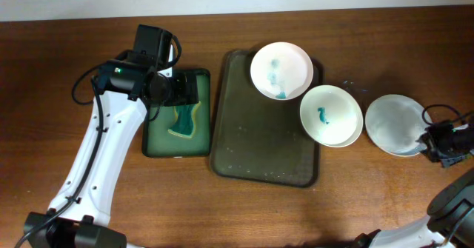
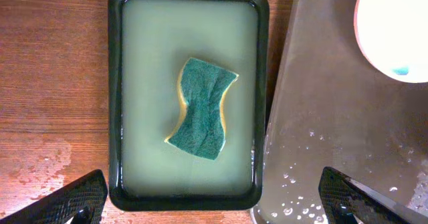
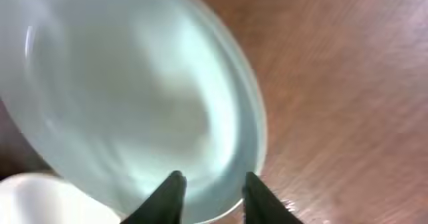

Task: Clean dirty plates on tray and stack at the side
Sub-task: 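Slide the middle white plate to the tray's lower center with the right gripper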

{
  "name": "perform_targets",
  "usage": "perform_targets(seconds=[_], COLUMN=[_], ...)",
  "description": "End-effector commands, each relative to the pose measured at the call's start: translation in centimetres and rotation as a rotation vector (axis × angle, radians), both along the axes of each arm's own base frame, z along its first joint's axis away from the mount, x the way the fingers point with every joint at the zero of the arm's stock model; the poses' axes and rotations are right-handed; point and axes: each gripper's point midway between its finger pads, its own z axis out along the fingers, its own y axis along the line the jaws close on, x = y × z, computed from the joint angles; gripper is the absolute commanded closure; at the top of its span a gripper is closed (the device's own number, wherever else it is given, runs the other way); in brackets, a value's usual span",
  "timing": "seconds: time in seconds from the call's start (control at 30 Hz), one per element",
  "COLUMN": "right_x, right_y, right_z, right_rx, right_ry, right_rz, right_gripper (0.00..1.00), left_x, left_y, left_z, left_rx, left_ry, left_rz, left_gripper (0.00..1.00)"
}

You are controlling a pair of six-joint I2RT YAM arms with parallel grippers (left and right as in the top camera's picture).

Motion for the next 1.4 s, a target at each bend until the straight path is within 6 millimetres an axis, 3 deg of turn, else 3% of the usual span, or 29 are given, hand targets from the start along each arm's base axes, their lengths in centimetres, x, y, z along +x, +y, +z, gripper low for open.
perform_targets(seconds=[0.0,0.03,0.07,0.1,0.17,0.2,0.27,0.33,0.37,0.4,0.43,0.53,0.63,0.7,0.77,0.8,0.87,0.9,0.93,0.97,1.03,1.13,1.27,1.33,1.37], right_x=[2.9,3.2,3.6,3.7,2.3,2.0,1.4,1.2,1.1,1.2,1.0,0.9,0.8,0.2,-0.2,-0.3,0.6,1.5,2.2,2.5,2.3,1.1,-1.3,-1.3,-1.3], right_y=[2.3,3.7,6.0,9.6,14.7,16.2,17.5,18.3,18.4,18.3,18.5,19.0,21.5,25.0,29.1,29.9,29.1,28.2,26.6,25.1,21.9,18.7,16.8,16.9,16.9], right_z=[7.1,9.6,10.9,11.0,7.8,5.9,1.6,-0.9,-2.6,-3.9,-4.1,-2.9,0.7,2.2,2.1,2.0,1.6,1.6,1.7,1.6,1.5,0.4,-3.0,-3.6,-3.5], right_rx=[-0.125,-0.199,-0.205,-0.200,-0.153,-0.126,-0.037,0.043,0.069,0.081,0.094,0.111,0.108,0.090,0.080,0.059,-0.028,-0.030,-0.032,-0.028,-0.025,-0.005,-0.018,-0.009,-0.006], right_ry=[-0.185,-0.214,-0.242,-0.233,-0.083,-0.034,0.053,0.093,0.131,0.148,0.157,0.131,0.044,0.021,0.024,0.031,0.062,0.043,0.030,0.033,0.051,0.084,0.130,0.113,0.113], right_rz=[0.141,0.190,0.273,0.446,0.630,0.658,0.605,0.600,0.599,0.599,0.599,0.608,0.698,0.823,0.948,0.965,0.857,0.796,0.721,0.659,0.552,0.436,0.324,0.319,0.320], right_gripper=[0.56,0.53,0.53,0.51,0.45,0.44,0.45,0.45,0.49,0.70,0.96,0.96,0.96,0.96,0.96,0.96,0.96,0.80,0.41,0.35,0.34,0.38,0.45,0.57,0.58], left_x=[-0.1,-0.1,-0.1,-0.1,-0.1,-0.1,-0.1,-0.1,-0.1,-0.1,-0.1,-0.1,-0.1,-0.1,-0.1,-0.1,-0.1,-0.1,-0.1,-0.1,-0.1,-0.1,-0.1,-0.1,-0.1], left_y=[0.2,0.2,0.2,0.2,0.2,0.2,0.2,0.2,0.2,0.2,0.2,0.2,0.2,0.2,0.2,0.2,0.2,0.2,0.2,0.2,0.2,0.2,0.2,0.2,0.2], left_z=[0.6,0.6,0.6,0.6,0.6,0.6,0.6,0.6,0.6,0.6,0.6,0.6,0.6,0.6,0.6,0.6,0.6,0.6,0.6,0.6,0.6,0.6,0.6,0.6,0.6], left_rx=[0.005,0.005,0.005,0.005,0.005,0.005,0.005,0.005,0.005,0.005,0.005,0.005,0.005,0.005,0.005,0.005,0.005,0.005,0.005,0.005,0.005,0.005,0.005,0.005,0.005], left_ry=[-0.017,-0.017,-0.017,-0.017,-0.017,-0.017,-0.017,-0.017,-0.017,-0.017,-0.017,-0.017,-0.017,-0.017,-0.017,-0.017,-0.017,-0.017,-0.017,-0.017,-0.017,-0.017,-0.017,-0.017,-0.017], left_rz=[0.000,0.000,0.000,0.001,0.000,0.000,0.000,0.000,0.000,0.000,0.000,0.000,0.000,0.000,0.000,0.000,0.001,0.001,0.000,0.000,0.000,0.000,0.000,0.000,0.000], left_gripper=[0.01,0.01,0.01,0.01,0.01,0.01,0.01,0.00,0.01,0.01,0.00,0.01,0.01,0.01,0.01,0.01,0.01,0.01,0.01,0.01,0.01,0.00,0.00,0.01,0.01])
